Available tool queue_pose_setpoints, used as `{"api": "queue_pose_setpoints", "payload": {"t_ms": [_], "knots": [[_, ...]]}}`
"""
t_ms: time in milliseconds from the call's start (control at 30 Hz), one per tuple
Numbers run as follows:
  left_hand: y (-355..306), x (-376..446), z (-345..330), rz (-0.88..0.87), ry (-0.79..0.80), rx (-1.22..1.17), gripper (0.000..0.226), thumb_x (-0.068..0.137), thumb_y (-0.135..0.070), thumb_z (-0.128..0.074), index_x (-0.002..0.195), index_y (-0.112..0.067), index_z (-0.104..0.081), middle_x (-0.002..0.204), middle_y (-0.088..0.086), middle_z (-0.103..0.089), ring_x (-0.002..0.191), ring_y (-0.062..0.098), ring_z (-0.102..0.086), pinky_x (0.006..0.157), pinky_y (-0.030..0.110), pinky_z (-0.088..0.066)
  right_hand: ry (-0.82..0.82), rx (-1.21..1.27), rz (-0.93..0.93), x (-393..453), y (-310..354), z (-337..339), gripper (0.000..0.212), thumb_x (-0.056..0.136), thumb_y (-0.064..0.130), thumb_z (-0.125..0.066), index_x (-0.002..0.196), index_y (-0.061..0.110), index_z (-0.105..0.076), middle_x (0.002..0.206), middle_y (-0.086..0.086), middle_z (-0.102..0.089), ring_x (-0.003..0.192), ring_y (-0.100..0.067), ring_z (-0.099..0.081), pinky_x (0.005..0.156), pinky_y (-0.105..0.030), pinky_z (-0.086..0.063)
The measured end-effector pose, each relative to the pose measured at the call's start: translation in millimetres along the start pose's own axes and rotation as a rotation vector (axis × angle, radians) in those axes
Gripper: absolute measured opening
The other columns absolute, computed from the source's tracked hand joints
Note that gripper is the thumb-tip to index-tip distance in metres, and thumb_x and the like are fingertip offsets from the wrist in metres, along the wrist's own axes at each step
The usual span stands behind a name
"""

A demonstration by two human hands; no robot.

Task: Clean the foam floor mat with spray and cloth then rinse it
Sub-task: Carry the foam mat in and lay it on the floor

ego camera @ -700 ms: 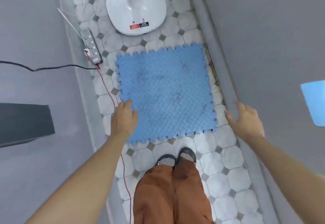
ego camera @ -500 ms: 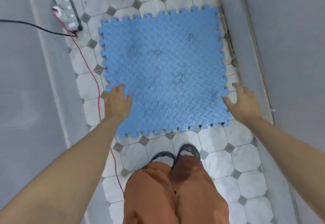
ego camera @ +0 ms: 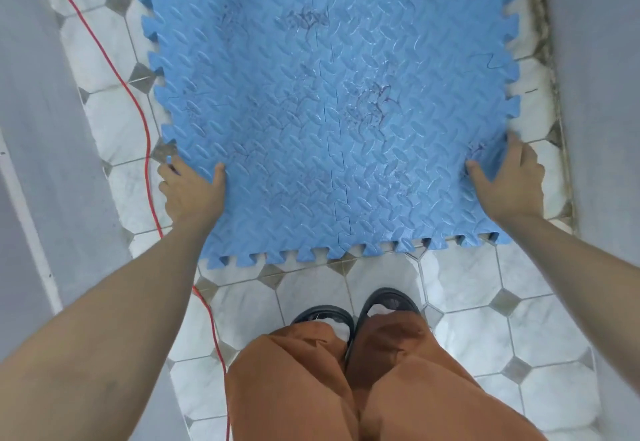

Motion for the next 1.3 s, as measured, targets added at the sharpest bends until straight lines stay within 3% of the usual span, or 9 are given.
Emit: {"api": "queue_pose_setpoints", "payload": {"t_ms": [133, 233, 300, 400, 567, 767, 1100, 1300], "knots": [[18, -2, -9, 0.205, 0.056, -0.163, 0.096, 0.081, -0.065, -0.053, 0.15, -0.01, -0.015, 0.144, 0.026, -0.029, 0.133, 0.043, -0.029, 0.103, 0.057, -0.033, -0.007, 0.061, -0.027, 0, 2, 2, 0.084, 0.09, 0.045, -0.06, 0.154, 0.015, -0.015, 0.154, -0.017, -0.027, 0.135, -0.042, -0.029, 0.104, -0.053, -0.034], [37, -6, -18, 0.397, 0.177, -0.254, 0.113, 0.066, -0.084, -0.051, 0.149, -0.016, -0.017, 0.147, 0.025, -0.03, 0.136, 0.043, -0.029, 0.11, 0.055, -0.027, 0.013, 0.148, -0.105, 9, -1, 8, 0.1, 0.079, 0.045, -0.073, 0.154, 0.012, -0.015, 0.151, -0.017, -0.032, 0.135, -0.039, -0.033, 0.108, -0.049, -0.034], [45, -8, -16, 0.421, 0.203, -0.247, 0.113, 0.062, -0.088, -0.049, 0.147, -0.018, -0.022, 0.146, 0.024, -0.031, 0.135, 0.042, -0.03, 0.109, 0.055, -0.028, 0.04, 0.196, -0.161, 16, -6, 12, 0.107, 0.064, 0.056, -0.079, 0.148, 0.014, -0.029, 0.145, -0.014, -0.04, 0.13, -0.036, -0.042, 0.104, -0.048, -0.042], [54, -9, 2, 0.412, 0.162, -0.327, 0.104, 0.06, -0.085, -0.056, 0.135, -0.018, -0.033, 0.14, 0.02, -0.034, 0.129, 0.04, -0.038, 0.105, 0.054, -0.035, 0.055, 0.242, -0.178, 20, -8, 25, 0.092, 0.048, 0.068, -0.075, 0.119, 0.015, -0.053, 0.126, -0.011, -0.055, 0.111, -0.031, -0.057, 0.085, -0.037, -0.048], [55, -32, 79, 0.286, 0.141, -0.305, 0.104, 0.064, -0.082, -0.058, 0.129, -0.002, -0.039, 0.132, 0.017, -0.052, 0.122, 0.037, -0.05, 0.1, 0.046, -0.041, -0.038, 0.284, -0.225, -24, -2, 79, 0.087, 0.071, 0.054, -0.077, 0.136, 0.009, -0.042, 0.136, -0.018, -0.045, 0.117, -0.034, -0.053, 0.097, -0.04, -0.042], [52, -90, 215, 0.193, 0.071, -0.237, 0.082, 0.071, -0.074, -0.059, 0.124, -0.013, -0.048, 0.121, 0.014, -0.06, 0.114, 0.036, -0.056, 0.091, 0.044, -0.043, -0.061, 0.191, -0.229, -129, 20, 181, 0.06, 0.092, 0.039, -0.06, 0.135, -0.001, -0.045, 0.136, -0.032, -0.041, 0.119, -0.047, -0.048, 0.101, -0.047, -0.038], [78, -194, 410, 0.155, 0.145, -0.059, 0.076, 0.075, -0.074, -0.054, 0.125, -0.016, -0.053, 0.112, 0.012, -0.066, 0.108, 0.035, -0.059, 0.085, 0.041, -0.045, 0.044, 0.122, -0.336, -303, 43, 332, 0.054, 0.095, 0.036, -0.053, 0.132, -0.002, -0.047, 0.132, -0.027, -0.042, 0.11, -0.049, -0.055, 0.092, -0.05, -0.044], [83, -230, 477, 0.089, 0.138, -0.025, 0.078, 0.076, -0.074, -0.051, 0.126, -0.015, -0.052, 0.12, 0.012, -0.064, 0.112, 0.035, -0.057, 0.088, 0.042, -0.044, 0.014, 0.135, -0.342, -375, 54, 392, 0.053, 0.095, 0.037, -0.052, 0.132, -0.001, -0.048, 0.13, -0.023, -0.043, 0.107, -0.045, -0.057, 0.086, -0.046, -0.046]]}}
Point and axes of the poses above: each hand's wrist, its own x-axis towards the middle knuckle, its own z-axis out of the back of the hand, y = z × x, the point moved 8 cm from there along x, towards the middle knuckle
